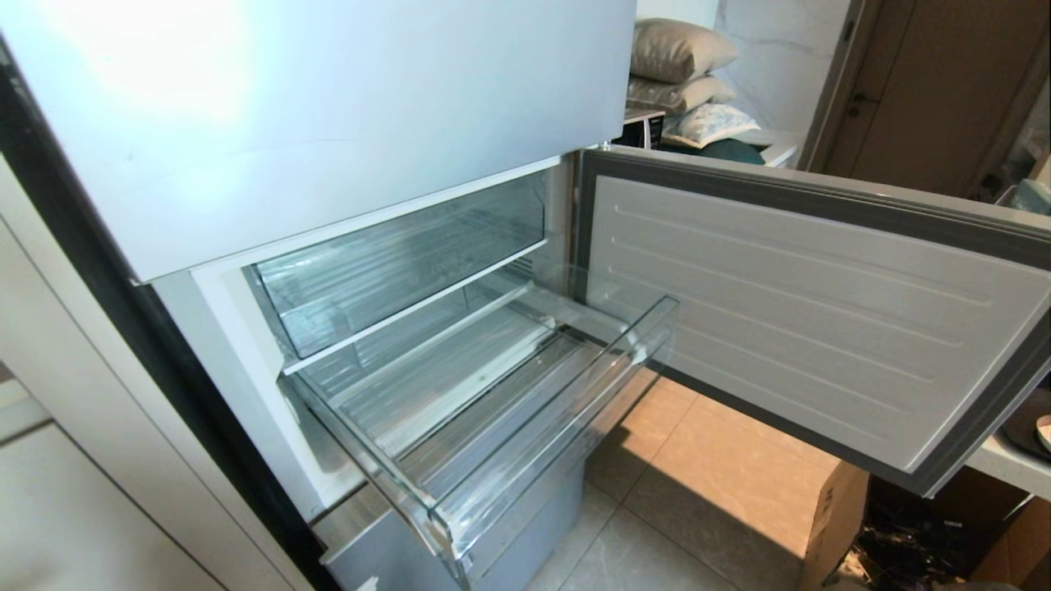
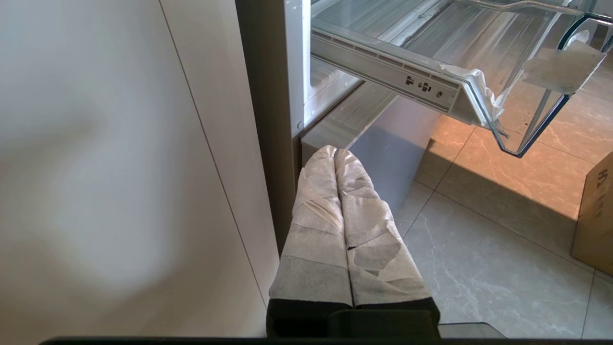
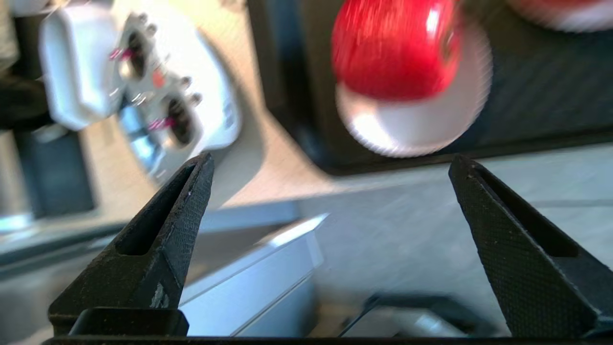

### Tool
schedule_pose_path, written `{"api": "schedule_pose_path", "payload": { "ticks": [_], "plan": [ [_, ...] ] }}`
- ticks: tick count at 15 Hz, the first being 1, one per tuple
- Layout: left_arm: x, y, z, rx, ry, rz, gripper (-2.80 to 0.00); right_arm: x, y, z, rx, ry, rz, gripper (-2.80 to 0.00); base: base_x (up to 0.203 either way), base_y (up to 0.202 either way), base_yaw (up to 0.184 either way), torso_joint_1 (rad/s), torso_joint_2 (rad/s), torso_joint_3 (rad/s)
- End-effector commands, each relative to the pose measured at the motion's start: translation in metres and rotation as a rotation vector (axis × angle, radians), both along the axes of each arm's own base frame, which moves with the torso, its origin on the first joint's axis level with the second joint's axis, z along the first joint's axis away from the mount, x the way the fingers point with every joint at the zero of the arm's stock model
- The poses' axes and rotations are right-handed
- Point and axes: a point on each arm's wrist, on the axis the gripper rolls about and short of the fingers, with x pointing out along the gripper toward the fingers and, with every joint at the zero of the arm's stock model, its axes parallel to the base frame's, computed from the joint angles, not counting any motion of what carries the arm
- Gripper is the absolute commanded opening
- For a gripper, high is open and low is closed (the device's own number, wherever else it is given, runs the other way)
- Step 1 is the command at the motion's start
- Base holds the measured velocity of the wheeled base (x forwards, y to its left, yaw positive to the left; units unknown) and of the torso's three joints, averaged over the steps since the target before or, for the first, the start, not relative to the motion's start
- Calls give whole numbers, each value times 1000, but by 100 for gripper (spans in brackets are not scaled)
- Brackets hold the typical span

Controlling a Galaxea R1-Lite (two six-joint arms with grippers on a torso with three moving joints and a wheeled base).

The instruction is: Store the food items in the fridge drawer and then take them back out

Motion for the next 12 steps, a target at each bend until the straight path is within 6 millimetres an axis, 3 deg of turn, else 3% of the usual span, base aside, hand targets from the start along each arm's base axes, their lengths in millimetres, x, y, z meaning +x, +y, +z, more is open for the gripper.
{"api": "schedule_pose_path", "payload": {
  "ticks": [1, 4, 6, 9, 12],
  "plan": [
    [0, 0, 0, 0, 1, 0, -280, -5, -5, 0, -92, -13, -23, 0, 0, 0, 0, 0, 0, 0],
    [0, 0, 0, 0, 1, 1, -280, -4, -12, -19, -195, -17, -94, 0, 0, 0, 0, 0, 0, 0],
    [0, 0, 0, 0, 1, 1, -280, 0, -11, -37, -171, -118, -197, 0, 0, 0, 0, 0, 0, 0],
    [0, 0, 0, 0, 1, 1, -280, 10, 13, -62, -101, -201, -317, 0, 0, 0, 0, 0, 0, 0],
    [0, 0, 0, 0, 1, 1, -280, 15, 31, -67, -12, -245, -363, 0, 0, 0, 0, 0, 0, 0]
  ]
}}
